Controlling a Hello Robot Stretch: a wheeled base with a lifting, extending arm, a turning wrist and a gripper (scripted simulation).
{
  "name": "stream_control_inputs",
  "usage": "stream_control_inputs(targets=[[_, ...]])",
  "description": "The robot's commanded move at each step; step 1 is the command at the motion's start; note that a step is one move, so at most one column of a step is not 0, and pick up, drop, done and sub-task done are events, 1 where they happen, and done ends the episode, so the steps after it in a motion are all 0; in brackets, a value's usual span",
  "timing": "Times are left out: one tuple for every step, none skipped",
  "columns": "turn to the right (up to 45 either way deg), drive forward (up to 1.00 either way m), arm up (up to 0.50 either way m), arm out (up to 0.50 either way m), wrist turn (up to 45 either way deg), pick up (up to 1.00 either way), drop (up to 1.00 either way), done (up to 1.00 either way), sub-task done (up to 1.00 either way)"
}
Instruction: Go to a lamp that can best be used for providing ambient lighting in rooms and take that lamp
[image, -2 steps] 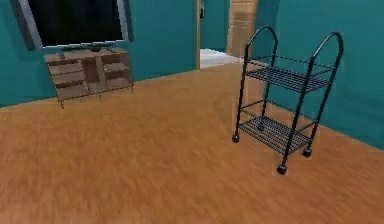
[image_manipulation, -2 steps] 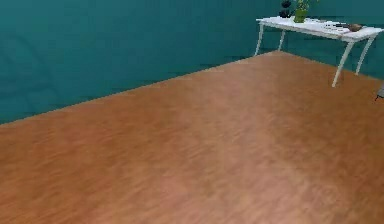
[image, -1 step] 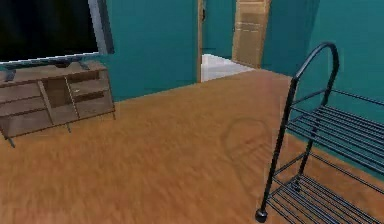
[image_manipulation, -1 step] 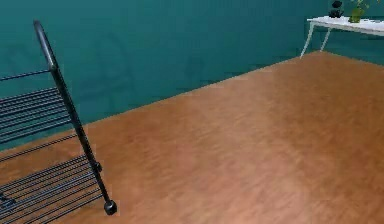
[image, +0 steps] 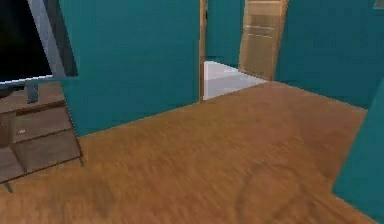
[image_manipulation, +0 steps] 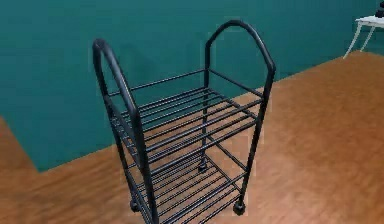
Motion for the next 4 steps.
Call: stream_control_inputs(targets=[[-18.0, 0.0, 0.0, 0.0, 0.0, 0.0, 0.0, 0.0, 0.0], [0.0, 0.05, 0.0, 0.0, 0.0, 0.0, 0.0, 0.0, 0.0], [24.0, 0.0, 0.0, 0.0, 0.0, 0.0, 0.0, 0.0, 0.0], [0.0, 0.3, 0.0, 0.0, 0.0, 0.0, 0.0, 0.0, 0.0]])
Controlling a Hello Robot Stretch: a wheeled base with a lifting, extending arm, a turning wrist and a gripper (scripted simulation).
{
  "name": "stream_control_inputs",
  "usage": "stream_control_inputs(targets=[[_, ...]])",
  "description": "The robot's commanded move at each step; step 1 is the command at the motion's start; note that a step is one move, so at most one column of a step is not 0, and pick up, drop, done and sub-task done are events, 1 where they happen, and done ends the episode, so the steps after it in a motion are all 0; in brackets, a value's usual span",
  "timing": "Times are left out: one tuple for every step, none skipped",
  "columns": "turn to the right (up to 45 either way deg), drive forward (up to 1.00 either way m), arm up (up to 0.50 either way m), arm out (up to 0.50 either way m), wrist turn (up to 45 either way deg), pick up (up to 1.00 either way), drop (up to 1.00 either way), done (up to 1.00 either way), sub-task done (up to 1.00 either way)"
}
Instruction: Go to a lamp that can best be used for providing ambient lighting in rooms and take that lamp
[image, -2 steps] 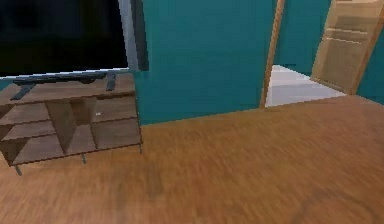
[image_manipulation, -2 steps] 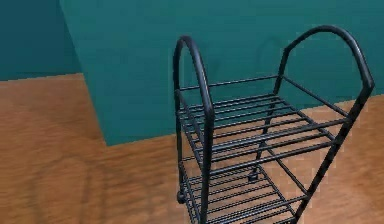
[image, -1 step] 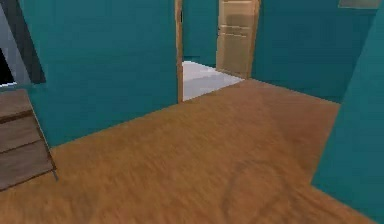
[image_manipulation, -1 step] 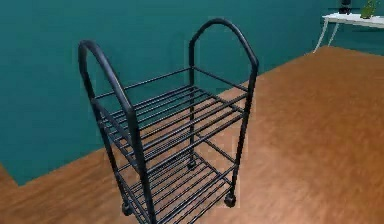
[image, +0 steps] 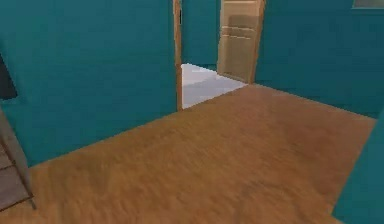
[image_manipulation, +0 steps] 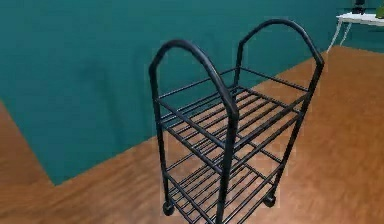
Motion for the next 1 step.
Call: stream_control_inputs(targets=[[6.0, 0.0, 0.0, 0.0, 0.0, 0.0, 0.0, 0.0, 0.0]])
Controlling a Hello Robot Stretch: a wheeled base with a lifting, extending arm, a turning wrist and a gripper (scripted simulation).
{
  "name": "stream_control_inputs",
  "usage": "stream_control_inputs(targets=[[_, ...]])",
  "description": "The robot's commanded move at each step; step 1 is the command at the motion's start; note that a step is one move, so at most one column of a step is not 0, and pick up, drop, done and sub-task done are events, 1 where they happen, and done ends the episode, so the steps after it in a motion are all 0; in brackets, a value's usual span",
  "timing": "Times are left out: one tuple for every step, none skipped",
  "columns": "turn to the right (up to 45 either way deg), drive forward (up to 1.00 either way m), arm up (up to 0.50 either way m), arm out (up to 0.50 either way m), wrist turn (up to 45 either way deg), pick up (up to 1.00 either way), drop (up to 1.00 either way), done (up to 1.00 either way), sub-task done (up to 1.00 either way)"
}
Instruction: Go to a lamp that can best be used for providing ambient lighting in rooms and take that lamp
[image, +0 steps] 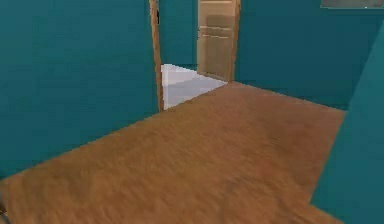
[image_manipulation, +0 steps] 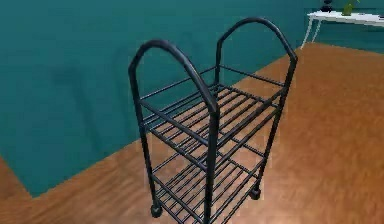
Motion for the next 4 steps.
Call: stream_control_inputs(targets=[[0.0, 1.0, 0.0, 0.0, 0.0, 0.0, 0.0, 0.0, 0.0], [0.0, 1.0, 0.0, 0.0, 0.0, 0.0, 0.0, 0.0, 0.0], [3.0, 0.0, 0.0, 0.0, 0.0, 0.0, 0.0, 0.0, 0.0], [0.0, 0.55, 0.0, 0.0, 0.0, 0.0, 0.0, 0.0, 0.0]])
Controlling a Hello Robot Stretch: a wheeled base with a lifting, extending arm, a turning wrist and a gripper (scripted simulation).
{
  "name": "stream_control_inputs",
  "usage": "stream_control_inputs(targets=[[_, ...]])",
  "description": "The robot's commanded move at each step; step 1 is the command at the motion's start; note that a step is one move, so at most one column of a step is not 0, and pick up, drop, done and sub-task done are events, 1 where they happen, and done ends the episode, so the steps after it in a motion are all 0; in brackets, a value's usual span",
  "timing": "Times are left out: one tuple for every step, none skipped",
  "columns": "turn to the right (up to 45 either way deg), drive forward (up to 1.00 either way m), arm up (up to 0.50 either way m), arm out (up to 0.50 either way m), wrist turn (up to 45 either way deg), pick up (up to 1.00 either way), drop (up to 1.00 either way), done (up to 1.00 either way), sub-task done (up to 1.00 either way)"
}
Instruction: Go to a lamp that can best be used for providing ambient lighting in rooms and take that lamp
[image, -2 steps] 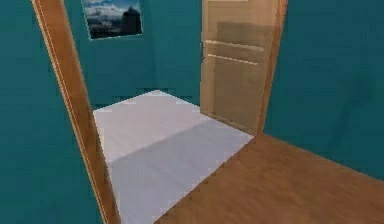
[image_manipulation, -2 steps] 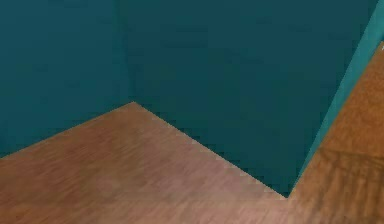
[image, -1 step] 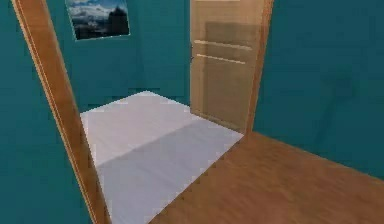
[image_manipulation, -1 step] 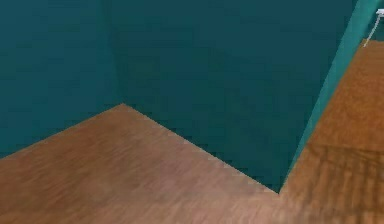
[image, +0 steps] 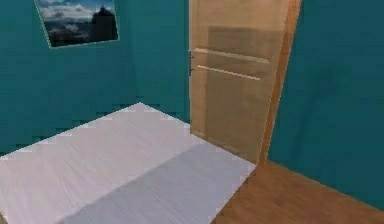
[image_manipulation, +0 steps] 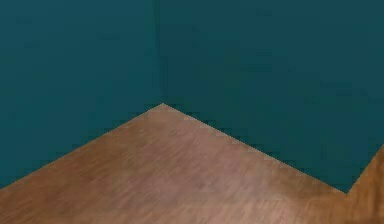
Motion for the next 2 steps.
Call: stream_control_inputs(targets=[[-3.0, 0.0, 0.0, 0.0, 0.0, 0.0, 0.0, 0.0, 0.0], [0.0, 0.55, 0.0, 0.0, 0.0, 0.0, 0.0, 0.0, 0.0]])
